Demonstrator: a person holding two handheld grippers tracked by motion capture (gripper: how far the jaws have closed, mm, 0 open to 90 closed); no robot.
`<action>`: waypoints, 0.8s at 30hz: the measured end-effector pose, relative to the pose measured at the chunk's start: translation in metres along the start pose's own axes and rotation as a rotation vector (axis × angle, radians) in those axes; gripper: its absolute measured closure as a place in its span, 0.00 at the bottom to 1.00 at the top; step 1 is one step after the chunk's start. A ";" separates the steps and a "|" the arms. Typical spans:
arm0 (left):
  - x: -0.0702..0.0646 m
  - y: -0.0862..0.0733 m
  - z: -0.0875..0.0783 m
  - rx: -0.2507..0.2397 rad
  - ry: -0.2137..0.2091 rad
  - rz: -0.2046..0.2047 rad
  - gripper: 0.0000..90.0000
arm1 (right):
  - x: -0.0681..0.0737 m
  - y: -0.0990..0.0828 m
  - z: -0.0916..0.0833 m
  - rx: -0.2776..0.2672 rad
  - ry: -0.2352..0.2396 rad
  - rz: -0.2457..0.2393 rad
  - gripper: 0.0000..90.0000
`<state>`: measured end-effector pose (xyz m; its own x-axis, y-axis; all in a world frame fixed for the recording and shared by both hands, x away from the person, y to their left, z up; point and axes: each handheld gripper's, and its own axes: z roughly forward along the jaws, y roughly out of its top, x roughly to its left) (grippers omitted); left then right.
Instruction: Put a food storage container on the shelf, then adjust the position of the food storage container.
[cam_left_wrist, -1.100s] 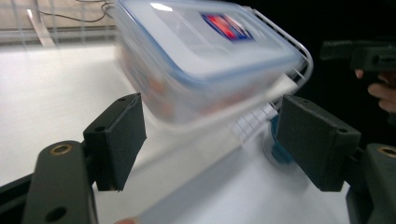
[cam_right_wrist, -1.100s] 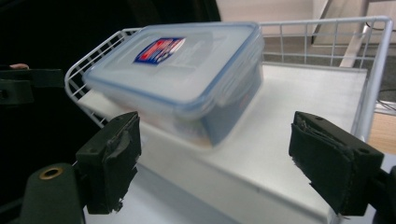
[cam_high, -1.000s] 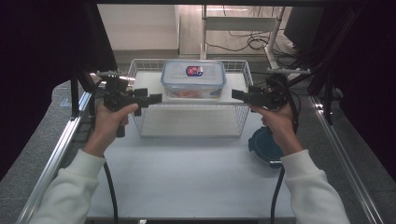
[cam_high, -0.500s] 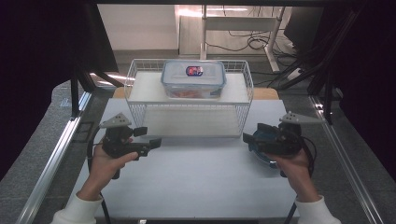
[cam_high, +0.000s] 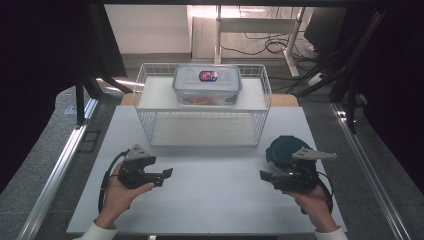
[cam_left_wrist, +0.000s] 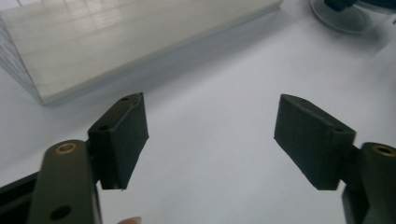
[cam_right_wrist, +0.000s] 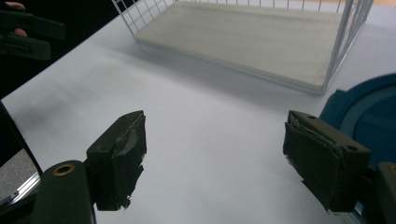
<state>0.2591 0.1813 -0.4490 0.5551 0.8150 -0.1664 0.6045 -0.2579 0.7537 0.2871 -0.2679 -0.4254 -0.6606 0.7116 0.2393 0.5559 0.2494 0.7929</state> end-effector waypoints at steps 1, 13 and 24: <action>0.000 -0.001 0.001 0.000 -0.002 0.004 0.29 | -0.001 -0.001 0.001 0.006 -0.002 0.008 0.24; -0.002 -0.005 0.012 0.027 0.002 0.032 0.28 | -0.006 -0.003 0.004 0.008 -0.017 0.015 0.24; 0.006 -0.012 0.013 0.030 0.010 -0.008 0.25 | -0.009 -0.002 0.002 0.039 -0.048 -0.038 0.29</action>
<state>0.2627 0.1826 -0.4679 0.5441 0.8225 -0.1658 0.6262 -0.2666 0.7327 0.2926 -0.2734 -0.4296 -0.6573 0.7315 0.1814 0.5509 0.3020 0.7780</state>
